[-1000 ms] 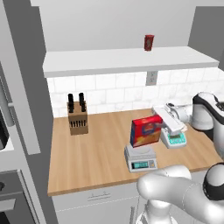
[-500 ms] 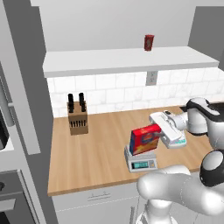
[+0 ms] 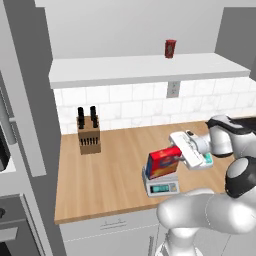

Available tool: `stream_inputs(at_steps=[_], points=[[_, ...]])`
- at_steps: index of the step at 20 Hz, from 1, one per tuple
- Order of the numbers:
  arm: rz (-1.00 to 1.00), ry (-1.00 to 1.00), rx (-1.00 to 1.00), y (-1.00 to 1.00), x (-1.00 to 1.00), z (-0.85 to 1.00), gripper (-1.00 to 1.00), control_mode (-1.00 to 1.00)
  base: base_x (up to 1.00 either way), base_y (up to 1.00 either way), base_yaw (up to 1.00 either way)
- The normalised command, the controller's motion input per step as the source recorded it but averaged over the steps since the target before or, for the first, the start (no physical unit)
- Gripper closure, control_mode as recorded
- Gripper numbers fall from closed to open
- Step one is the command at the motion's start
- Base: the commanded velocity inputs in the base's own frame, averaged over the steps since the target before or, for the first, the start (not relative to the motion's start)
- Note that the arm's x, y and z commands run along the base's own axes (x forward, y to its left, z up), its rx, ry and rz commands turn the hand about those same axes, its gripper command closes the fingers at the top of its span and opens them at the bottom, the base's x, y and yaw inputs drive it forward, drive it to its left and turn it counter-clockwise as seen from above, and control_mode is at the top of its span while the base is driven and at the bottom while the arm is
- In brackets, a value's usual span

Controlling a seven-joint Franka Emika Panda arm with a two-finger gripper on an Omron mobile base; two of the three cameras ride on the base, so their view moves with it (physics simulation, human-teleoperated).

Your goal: Pick the boxed food and place it on the digital scale for weighing, and close the cabinet.

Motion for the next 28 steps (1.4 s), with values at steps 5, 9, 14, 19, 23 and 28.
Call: stream_inputs(at_steps=[5,9,14,19,23,28], points=[[0.0,0.0,0.06,0.0,0.31,-0.19,1.0,-1.0,0.0,0.0,0.0],[0.0,-0.01,0.0,0.0,-0.02,0.0,1.0,-1.0,0.0,0.0,0.0],[0.0,-0.05,0.0,0.0,-0.1,0.01,1.0,-1.0,0.0,0.0,0.0],[0.0,-0.04,0.0,-0.03,0.0,0.0,1.0,-1.0,0.0,0.0,0.0],[0.0,0.0,0.0,-0.07,-0.06,0.01,1.0,-1.0,0.0,0.0,0.0],[0.0,0.0,0.0,-0.01,-0.01,0.0,-1.0,-1.0,0.0,0.0,0.0]])
